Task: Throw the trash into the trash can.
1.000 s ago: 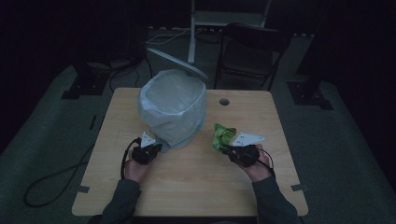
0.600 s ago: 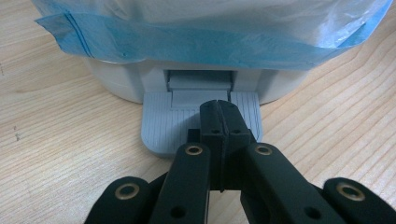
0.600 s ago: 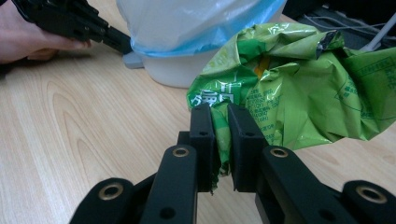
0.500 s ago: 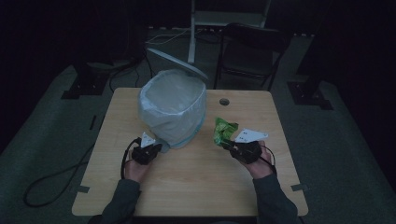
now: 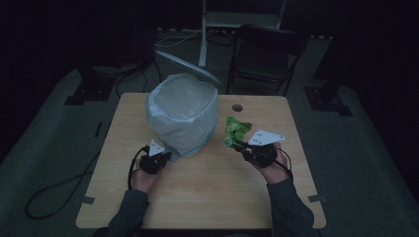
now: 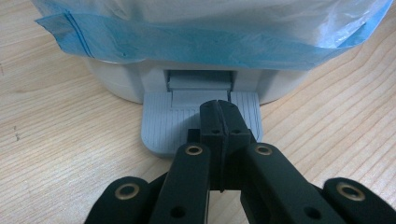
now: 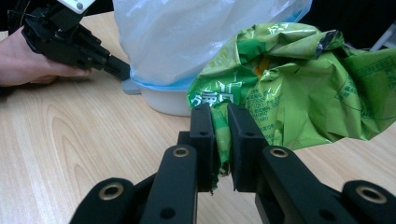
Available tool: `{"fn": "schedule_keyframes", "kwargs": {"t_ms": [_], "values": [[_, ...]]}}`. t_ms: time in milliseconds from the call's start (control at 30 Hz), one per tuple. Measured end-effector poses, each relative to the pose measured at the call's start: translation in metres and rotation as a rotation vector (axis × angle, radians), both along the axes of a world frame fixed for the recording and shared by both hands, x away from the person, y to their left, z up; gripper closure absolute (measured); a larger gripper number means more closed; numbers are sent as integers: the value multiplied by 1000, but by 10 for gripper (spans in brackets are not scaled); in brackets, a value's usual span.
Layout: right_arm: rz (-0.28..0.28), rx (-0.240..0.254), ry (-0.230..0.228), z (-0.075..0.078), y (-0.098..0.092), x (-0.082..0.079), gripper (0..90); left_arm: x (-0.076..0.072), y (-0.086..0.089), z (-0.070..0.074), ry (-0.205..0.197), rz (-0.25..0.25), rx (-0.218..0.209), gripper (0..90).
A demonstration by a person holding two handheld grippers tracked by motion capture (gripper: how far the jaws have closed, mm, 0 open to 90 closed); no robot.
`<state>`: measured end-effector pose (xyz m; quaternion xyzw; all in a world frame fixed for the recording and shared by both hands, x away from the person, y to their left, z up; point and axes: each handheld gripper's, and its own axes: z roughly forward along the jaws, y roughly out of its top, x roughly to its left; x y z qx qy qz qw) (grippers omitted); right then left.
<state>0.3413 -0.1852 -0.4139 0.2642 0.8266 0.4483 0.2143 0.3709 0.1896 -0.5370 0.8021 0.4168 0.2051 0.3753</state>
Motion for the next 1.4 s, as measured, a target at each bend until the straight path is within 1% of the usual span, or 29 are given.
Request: {"fn": "schedule_keyframes", "kwargs": {"t_ms": [200, 1000, 1400], "values": [[1, -11, -17, 7, 0, 2, 811, 0, 0, 0, 1, -1, 0, 900], [12, -12, -71, 31, 1, 3, 812, 0, 0, 0, 0, 1, 0, 900], [24, -12, -88, 41, 6, 3, 812, 0, 0, 0, -2, 3, -2, 900]]}}
